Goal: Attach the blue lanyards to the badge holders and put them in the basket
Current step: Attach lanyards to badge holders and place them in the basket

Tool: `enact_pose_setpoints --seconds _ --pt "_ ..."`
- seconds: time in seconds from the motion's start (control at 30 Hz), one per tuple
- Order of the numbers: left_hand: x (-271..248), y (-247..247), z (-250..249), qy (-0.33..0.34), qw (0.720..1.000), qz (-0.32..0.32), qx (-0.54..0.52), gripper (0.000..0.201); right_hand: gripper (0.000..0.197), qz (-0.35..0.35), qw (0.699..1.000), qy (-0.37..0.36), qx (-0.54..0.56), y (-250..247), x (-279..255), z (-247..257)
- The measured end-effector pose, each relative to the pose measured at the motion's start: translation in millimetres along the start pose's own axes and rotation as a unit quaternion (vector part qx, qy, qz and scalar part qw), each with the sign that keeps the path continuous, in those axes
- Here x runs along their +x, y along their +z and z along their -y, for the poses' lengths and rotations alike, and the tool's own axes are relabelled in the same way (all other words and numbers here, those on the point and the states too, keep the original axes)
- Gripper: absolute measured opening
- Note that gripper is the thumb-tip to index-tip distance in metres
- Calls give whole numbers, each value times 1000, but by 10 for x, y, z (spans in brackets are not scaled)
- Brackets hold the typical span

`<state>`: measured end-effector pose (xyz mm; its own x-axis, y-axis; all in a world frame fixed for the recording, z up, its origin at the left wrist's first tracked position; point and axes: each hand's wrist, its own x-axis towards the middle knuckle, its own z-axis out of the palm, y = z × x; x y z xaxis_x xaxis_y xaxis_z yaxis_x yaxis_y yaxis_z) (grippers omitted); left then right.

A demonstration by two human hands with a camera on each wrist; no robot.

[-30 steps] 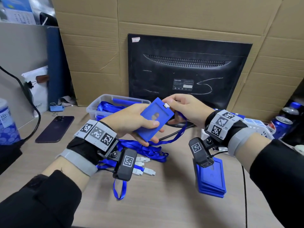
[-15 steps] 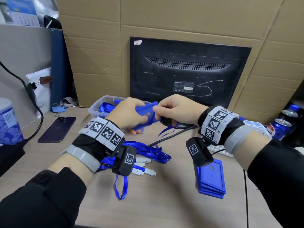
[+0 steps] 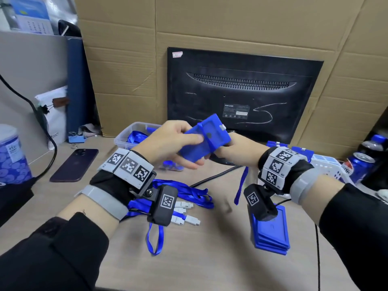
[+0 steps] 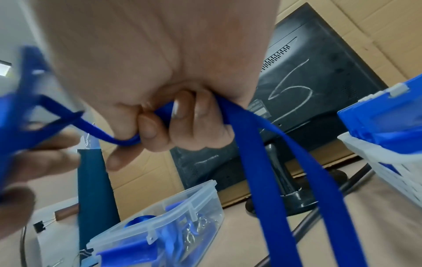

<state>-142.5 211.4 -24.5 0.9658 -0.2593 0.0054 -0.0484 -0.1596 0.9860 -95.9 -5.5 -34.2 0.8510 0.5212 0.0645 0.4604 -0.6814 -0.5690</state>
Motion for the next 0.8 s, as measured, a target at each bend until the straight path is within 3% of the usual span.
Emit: enact_pose_setpoints --seconds 0.13,0.23,0.33,0.47,0.6,0.7,0.8 --pt "122 -3 78 20 993 -113 40 16 38 47 999 2 -15 14 -35 101" --pt "166 -33 165 1 982 -133 137 16 40 56 998 16 -11 -9 -23 178" --pt "149 -48 235 -20 971 -94 220 16 35 68 996 -32 -44 -46 -38 283" --pt "92 -32 247 -43 955 42 291 12 37 -22 995 -57 -77 -63 62 250" --pt "29 -24 145 -42 964 120 235 14 38 -69 995 -27 -63 -71 72 100" --pt "-32 -9 87 -40 981 118 150 16 43 -49 999 14 -14 -32 23 -46" --pt "-53 29 66 -39 994 85 50 22 34 8 996 67 53 -23 -38 -123"
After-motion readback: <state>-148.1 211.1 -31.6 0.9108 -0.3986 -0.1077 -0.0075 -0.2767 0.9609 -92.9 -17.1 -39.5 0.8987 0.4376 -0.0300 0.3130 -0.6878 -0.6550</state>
